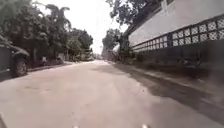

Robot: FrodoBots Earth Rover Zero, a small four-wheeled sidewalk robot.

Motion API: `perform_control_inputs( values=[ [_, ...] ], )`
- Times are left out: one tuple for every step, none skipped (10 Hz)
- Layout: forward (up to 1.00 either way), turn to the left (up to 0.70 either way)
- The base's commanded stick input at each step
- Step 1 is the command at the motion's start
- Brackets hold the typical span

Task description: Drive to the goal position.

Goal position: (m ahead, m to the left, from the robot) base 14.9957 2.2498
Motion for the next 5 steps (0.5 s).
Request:
perform_control_inputs(
  values=[
    [0.70, 0.00],
    [0.70, 0.00],
    [0.70, 0.05],
    [0.70, 0.15],
    [0.70, 0.31]
  ],
)
